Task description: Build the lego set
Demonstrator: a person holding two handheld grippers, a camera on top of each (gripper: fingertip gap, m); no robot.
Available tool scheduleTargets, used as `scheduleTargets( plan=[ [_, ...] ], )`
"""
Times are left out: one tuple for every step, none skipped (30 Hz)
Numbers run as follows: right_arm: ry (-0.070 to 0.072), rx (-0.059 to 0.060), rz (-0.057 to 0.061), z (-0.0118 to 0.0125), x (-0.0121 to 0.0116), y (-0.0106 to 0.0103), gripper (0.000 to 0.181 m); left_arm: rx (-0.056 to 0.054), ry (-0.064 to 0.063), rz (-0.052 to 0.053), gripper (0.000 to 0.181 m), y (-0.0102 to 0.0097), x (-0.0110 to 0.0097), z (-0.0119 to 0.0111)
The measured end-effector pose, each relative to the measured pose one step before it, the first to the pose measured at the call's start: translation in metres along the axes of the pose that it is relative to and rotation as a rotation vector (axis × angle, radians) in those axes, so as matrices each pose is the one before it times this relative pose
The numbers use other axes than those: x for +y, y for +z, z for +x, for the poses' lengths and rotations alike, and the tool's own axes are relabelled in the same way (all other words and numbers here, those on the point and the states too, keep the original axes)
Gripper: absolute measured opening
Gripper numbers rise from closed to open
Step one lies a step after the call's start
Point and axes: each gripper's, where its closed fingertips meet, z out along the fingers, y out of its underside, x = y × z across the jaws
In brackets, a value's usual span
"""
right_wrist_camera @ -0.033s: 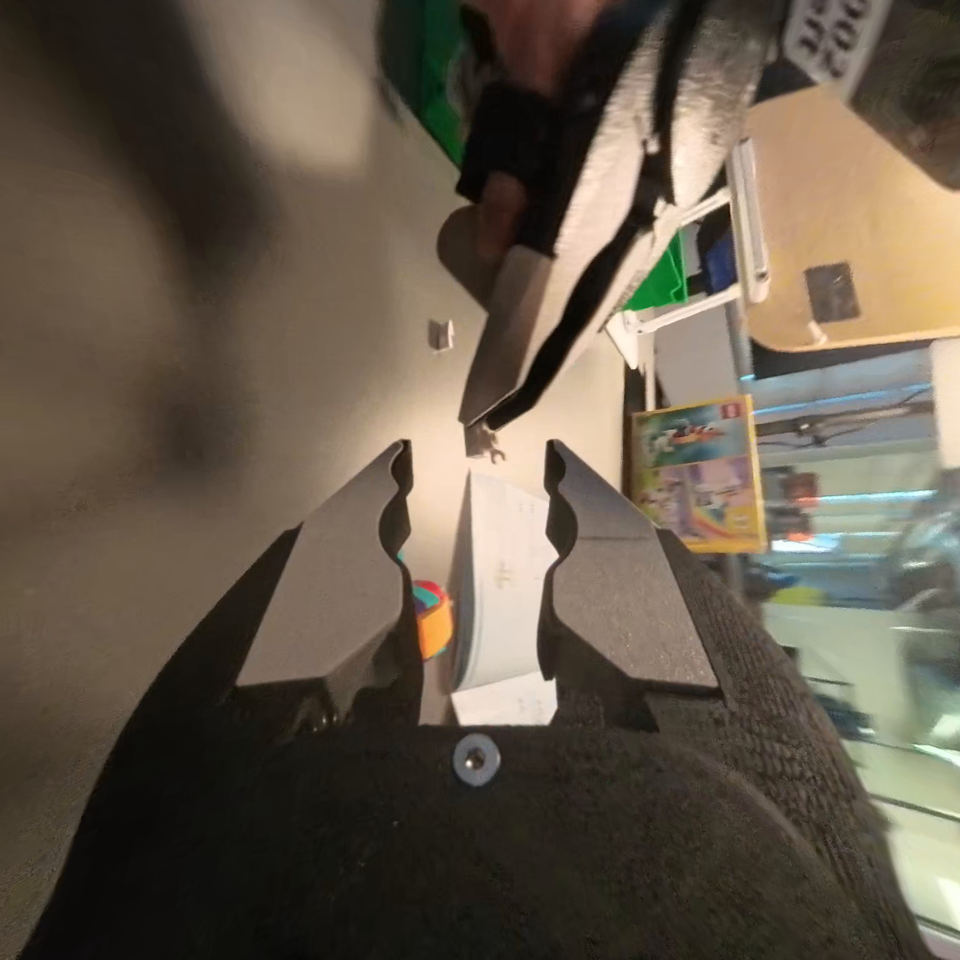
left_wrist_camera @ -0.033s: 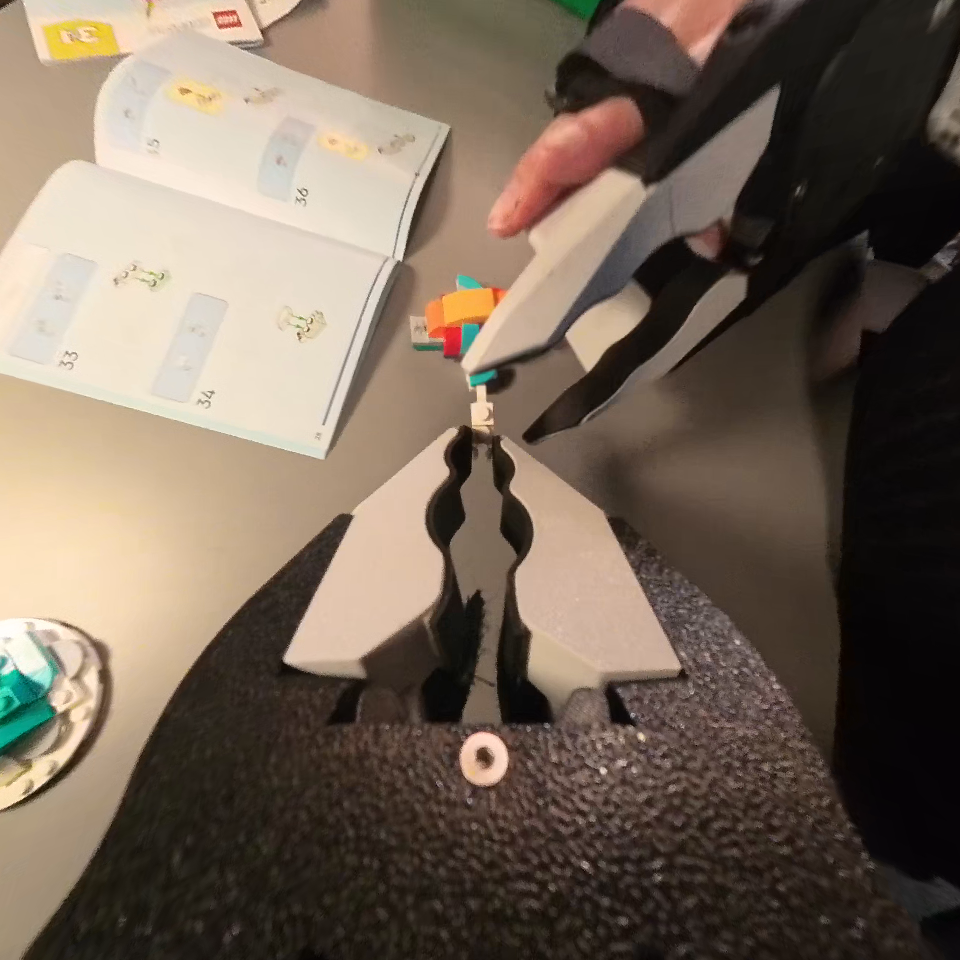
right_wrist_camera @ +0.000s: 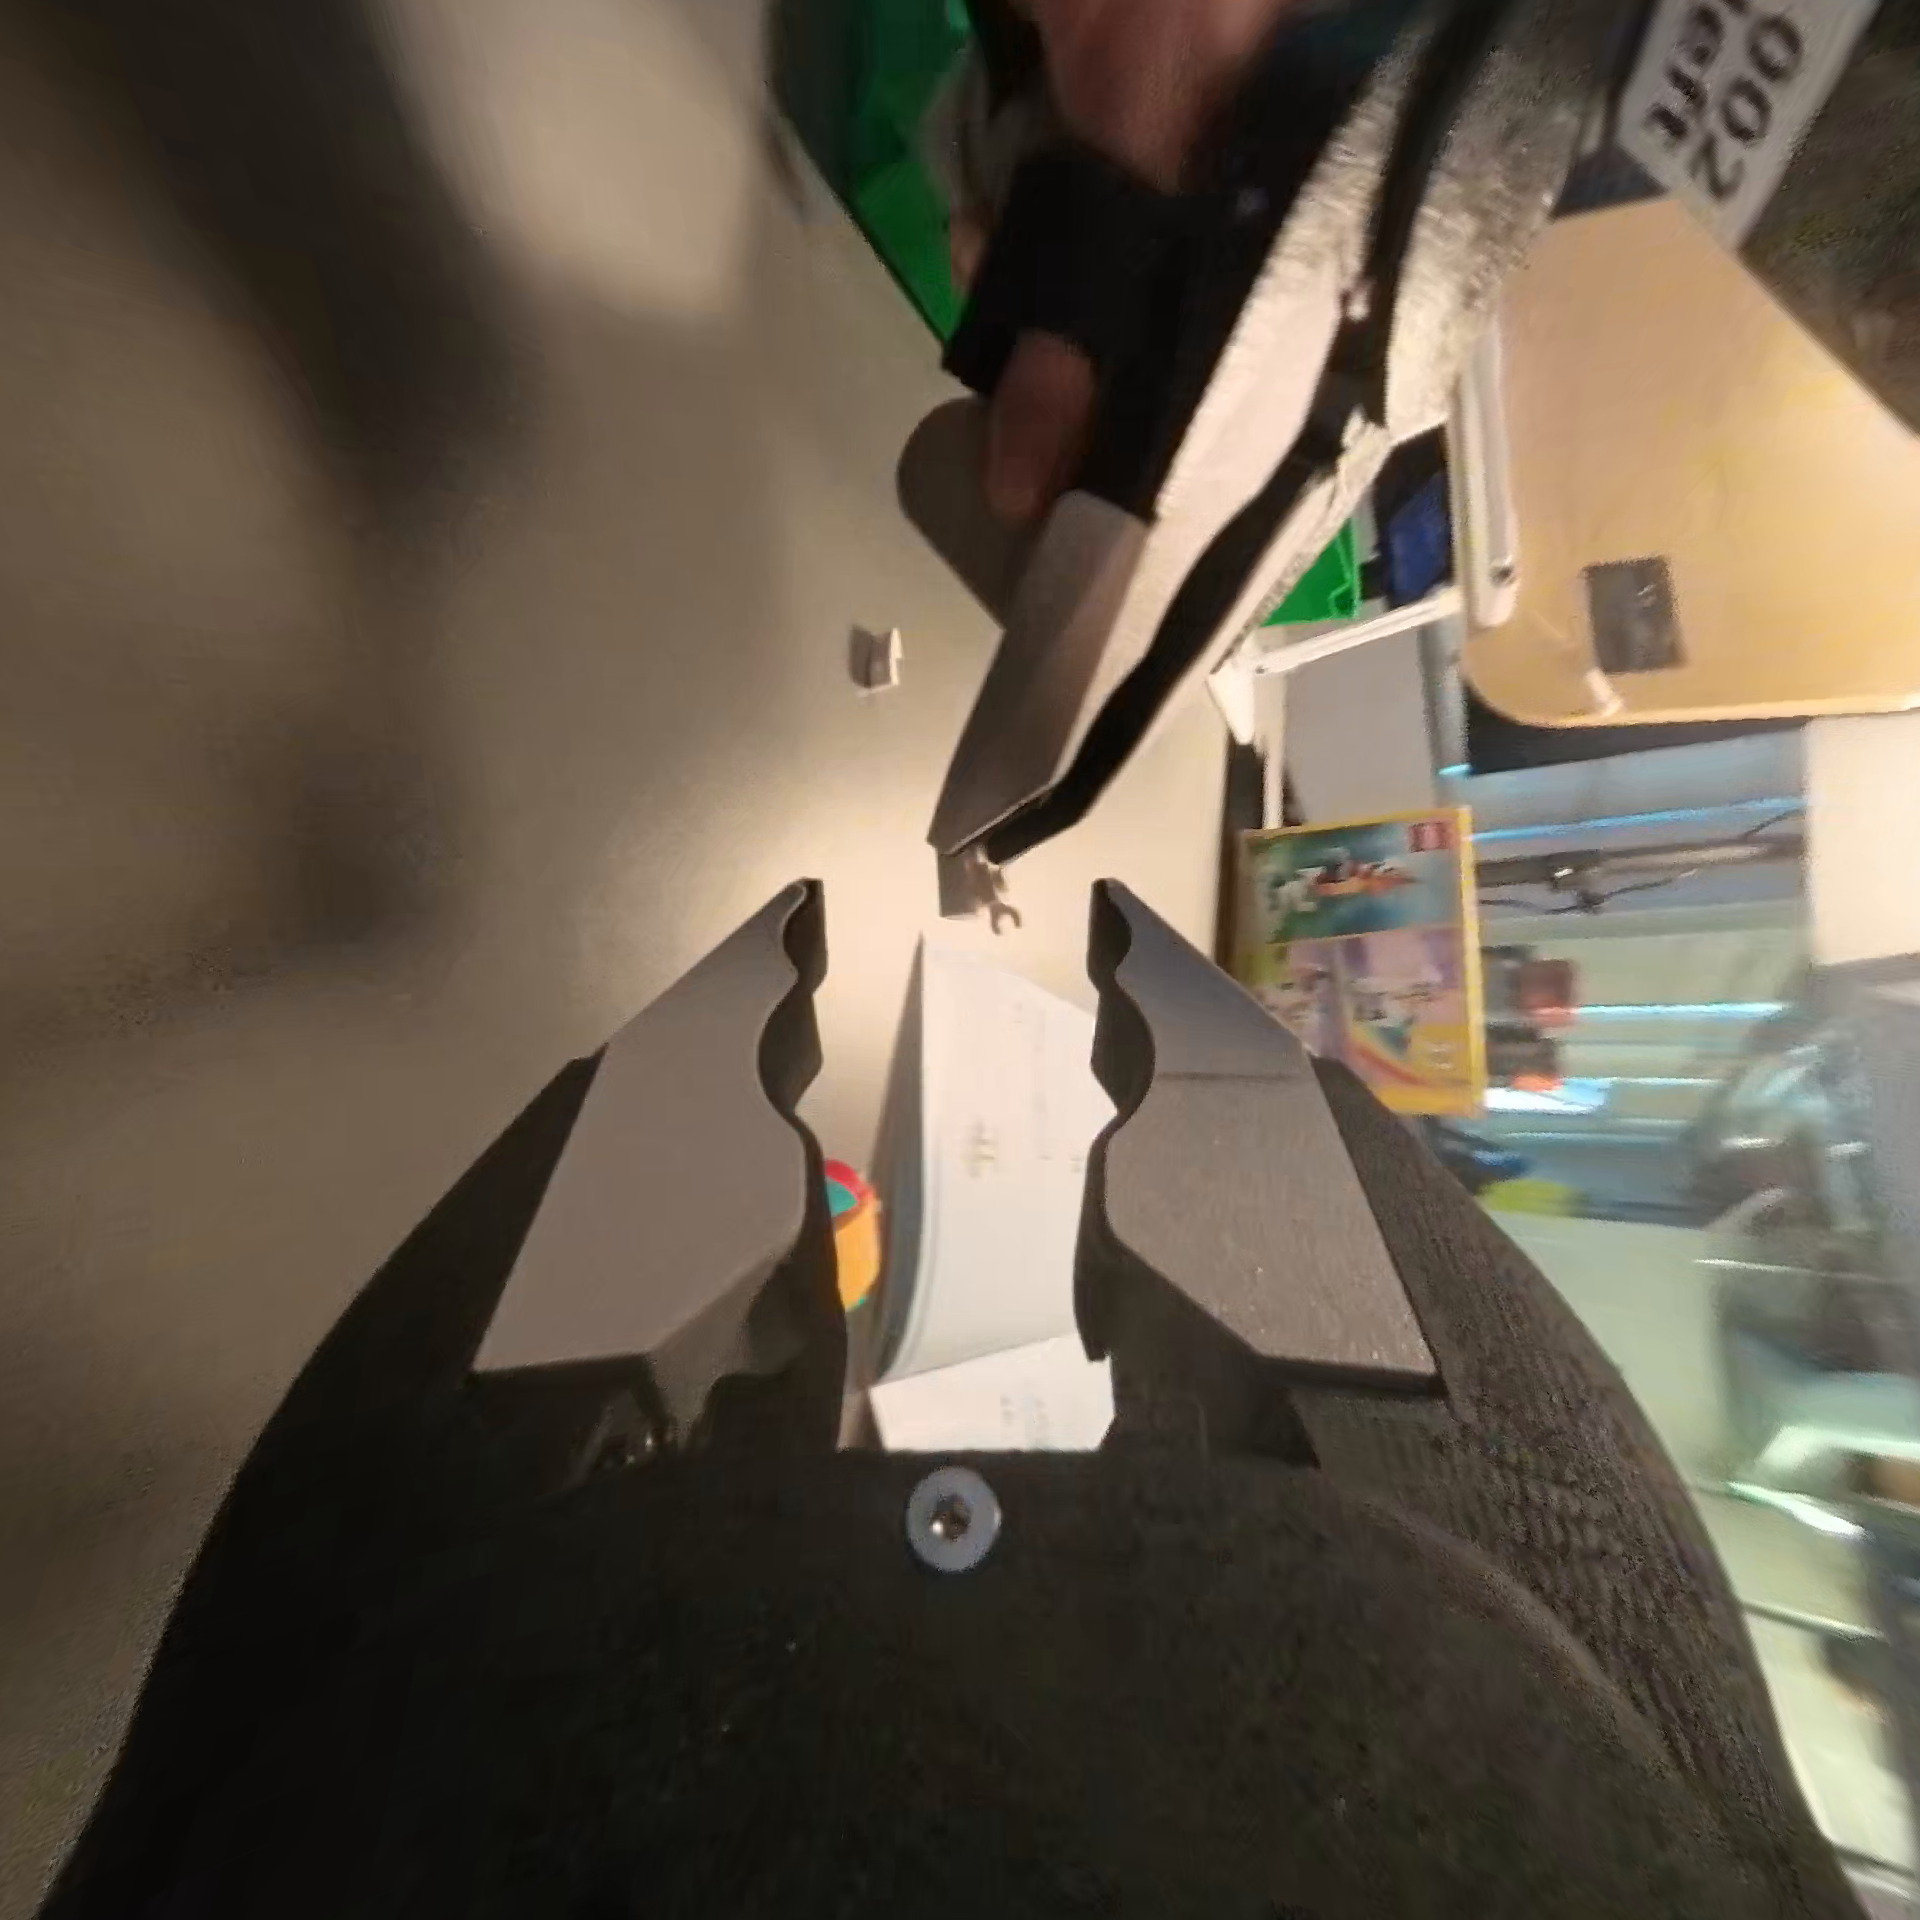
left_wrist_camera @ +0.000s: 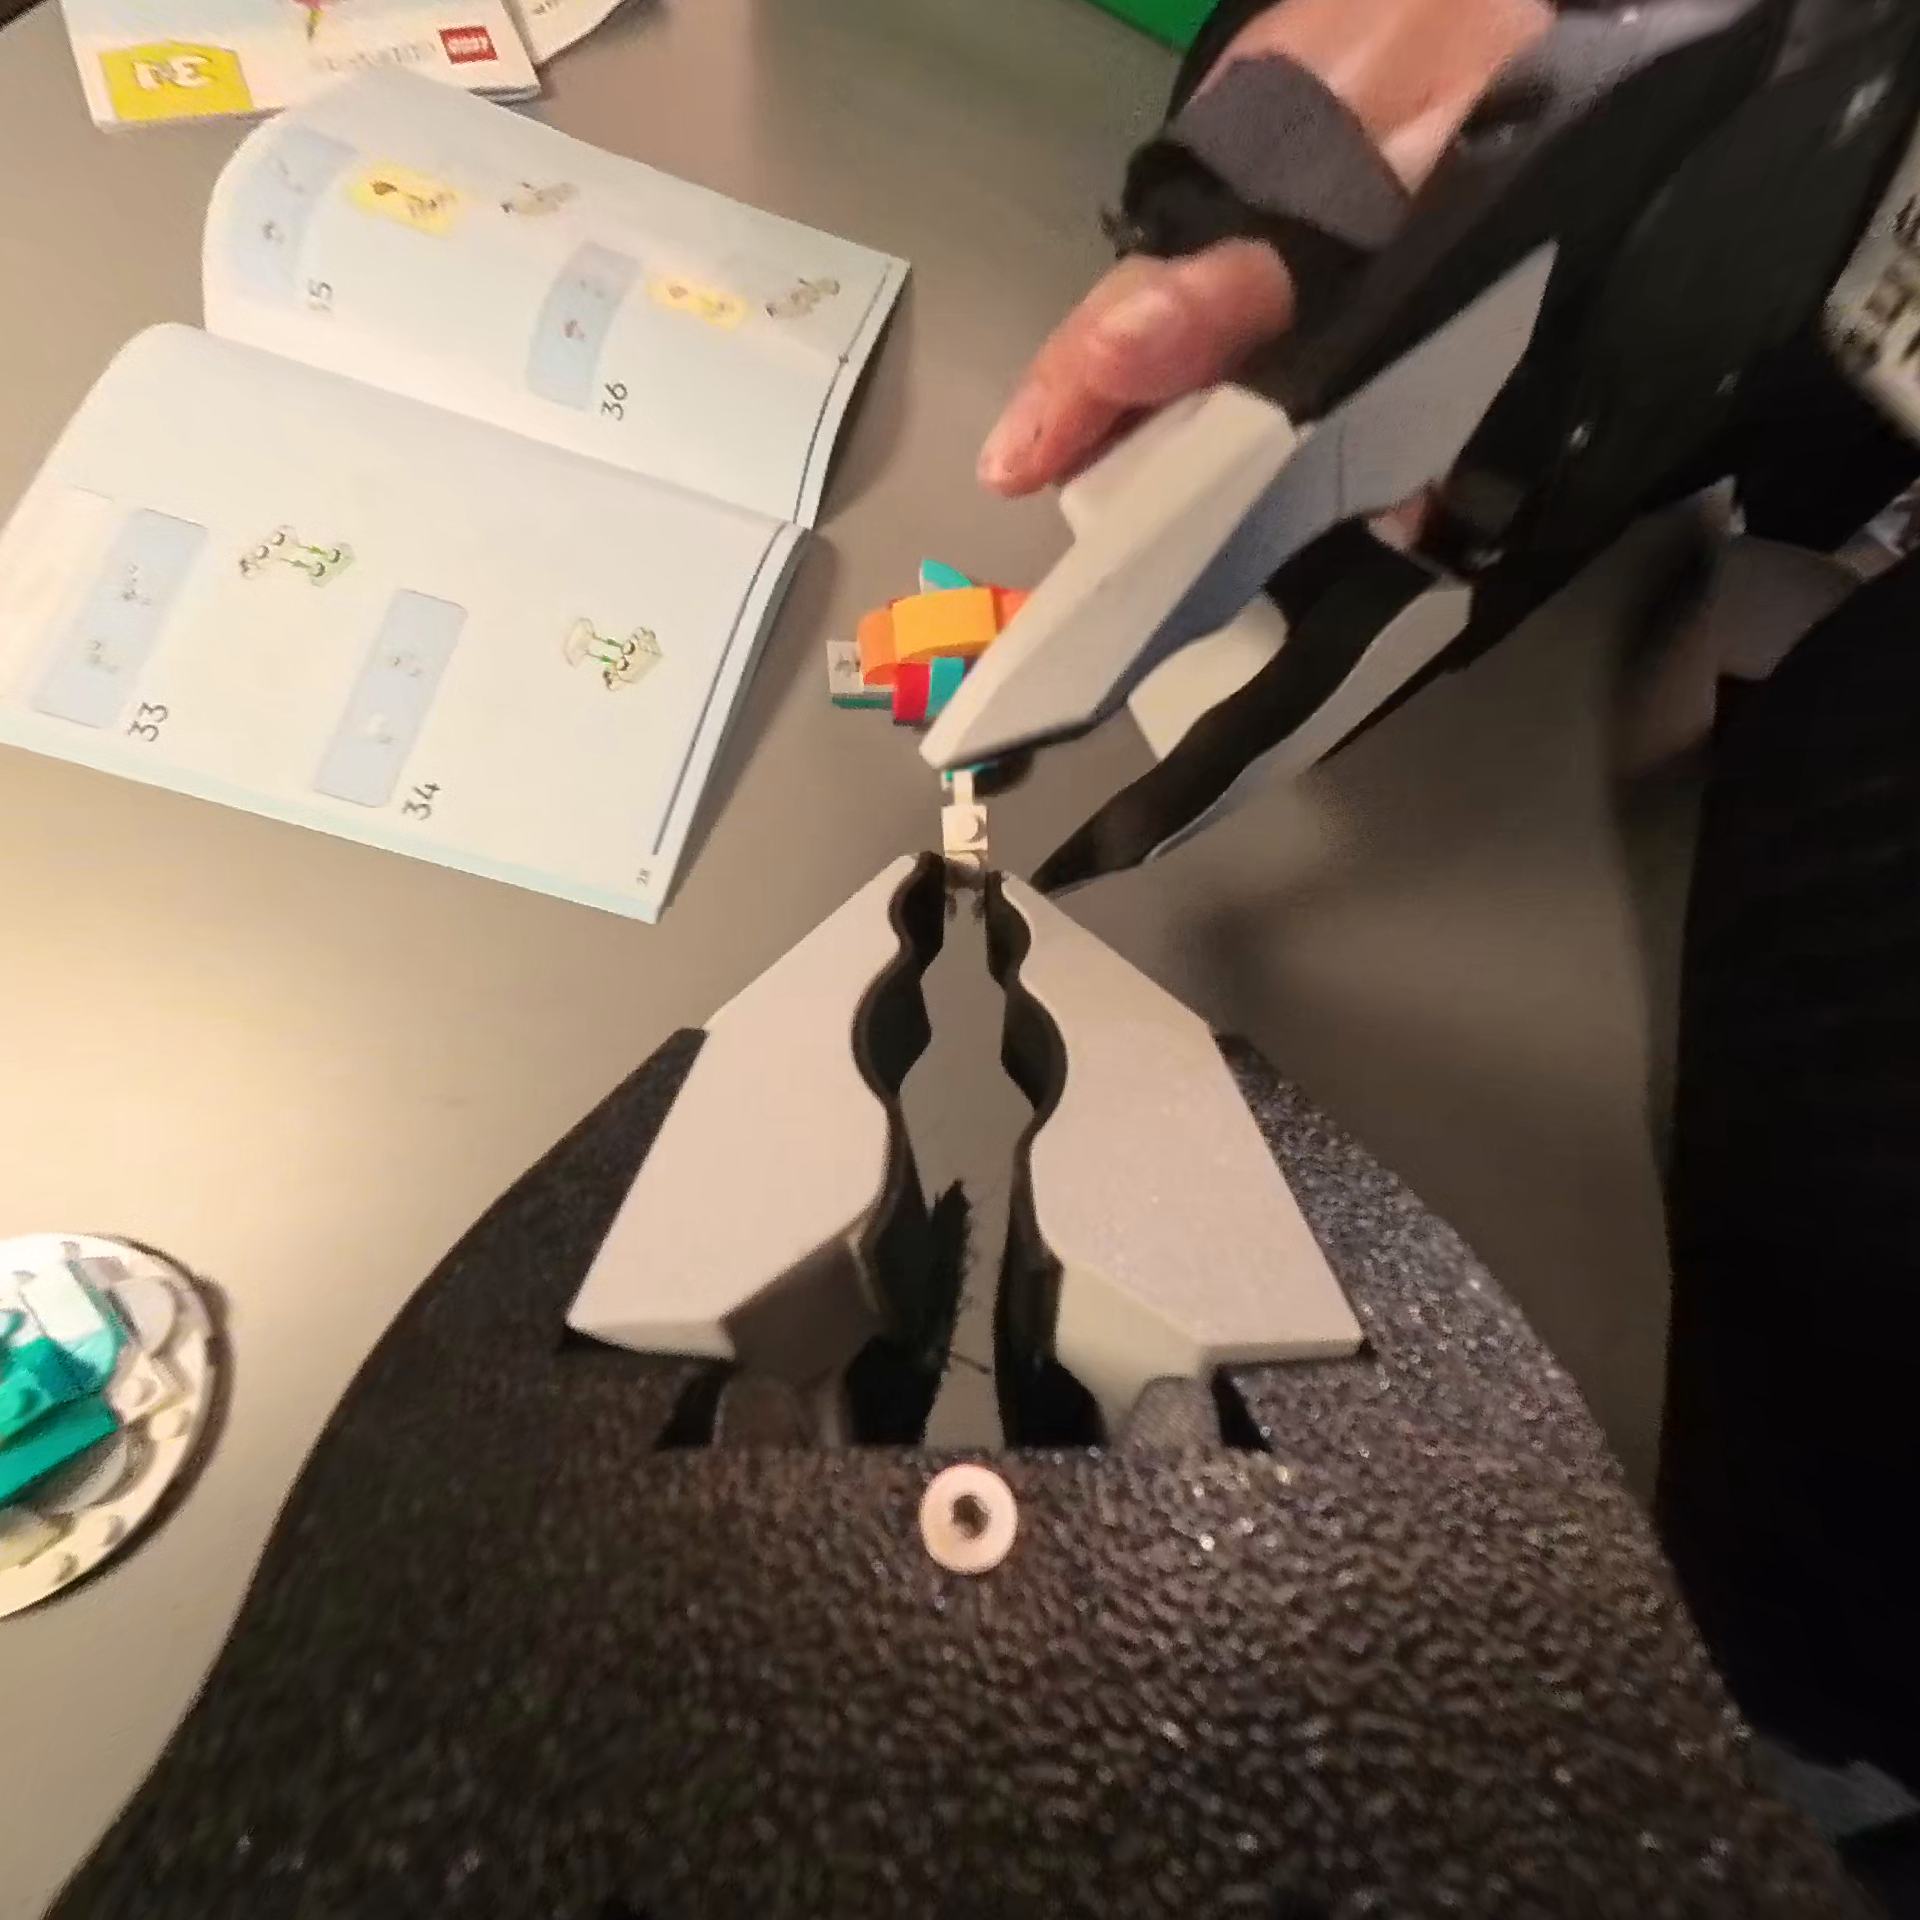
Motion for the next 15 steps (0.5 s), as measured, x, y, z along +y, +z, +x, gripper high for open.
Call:
scheduleTargets(
  plan=[
    [-0.0509,0.0220,-0.0063,0.00148,0.00035,0.00195,0.048,-0.0034,-0.0082,0.0028,0.006,-0.00079,-0.00244,-0.00102],
    [-0.0435,0.0132,-0.0073,0.00052,0.00042,0.00173,0.046,-0.0008,-0.0101,0.0002,0.006,-0.00041,-0.00166,-0.00063],
    [-0.0356,0.0118,-0.0075,0.00038,0.00051,0.00136,0.044,0.0018,-0.0073,0.0014,0.006,-0.00046,-0.00150,-0.00006],
    [-0.0300,0.0167,-0.0074,0.00121,0.00065,0.00115,0.041,0.0022,-0.0046,0.0034,0.006,-0.00022,-0.00143,0.00004],
    [-0.0268,0.0121,-0.0137,0.00050,0.00154,0.00127,0.039,0.0023,-0.0039,0.0029,0.006,-0.00012,-0.00118,0.00012],
    [-0.0228,0.0086,-0.0167,0.00008,0.00217,0.00127,0.035,0.0050,-0.0034,0.0018,0.006,-0.00023,-0.00073,0.00047],
    [-0.0193,0.0163,-0.0156,0.00128,0.00209,0.00088,0.030,-0.0005,-0.0061,0.0028,0.006,-0.00017,-0.00069,-0.00043],
    [-0.0143,0.0269,-0.0129,0.00308,0.00202,0.00050,0.023,-0.0016,-0.0091,-0.0026,0.006,-0.00015,0.00040,-0.00082],
    [-0.0059,0.0202,-0.0084,0.00280,0.00133,-0.00003,0.015,0.0022,-0.0083,-0.0012,0.006,0.00016,0.00059,-0.00024],
    [0.0031,0.0029,0.0003,0.00076,0.00013,-0.00021,0.012,0.0057,-0.0105,0.0026,0.006,0.00060,0.00023,0.00021],
    [0.0111,-0.0015,-0.0044,0.00026,0.00049,0.00004,0.012,0.0039,-0.0140,0.0079,0.006,0.00017,-0.00044,-0.00034],
    [0.0032,0.0062,-0.0059,0.00069,0.00062,0.00016,0.012,0.0046,-0.0171,0.0105,0.006,-0.00009,-0.00072,-0.00032],
    [-0.0147,0.0149,-0.0079,0.00110,0.00061,0.00020,0.011,0.0042,-0.0194,0.0123,0.006,-0.00024,-0.00106,-0.00057],
    [-0.0211,0.0141,-0.0108,0.00073,0.00076,0.00042,0.011,0.0021,-0.0203,0.0089,0.006,-0.00004,-0.00088,-0.00085],
    [-0.0119,0.0031,-0.0114,-0.00048,0.00090,0.00087,0.011,-0.0028,-0.0127,0.0014,0.005,0.00067,0.00031,-0.00119]
  ],
)
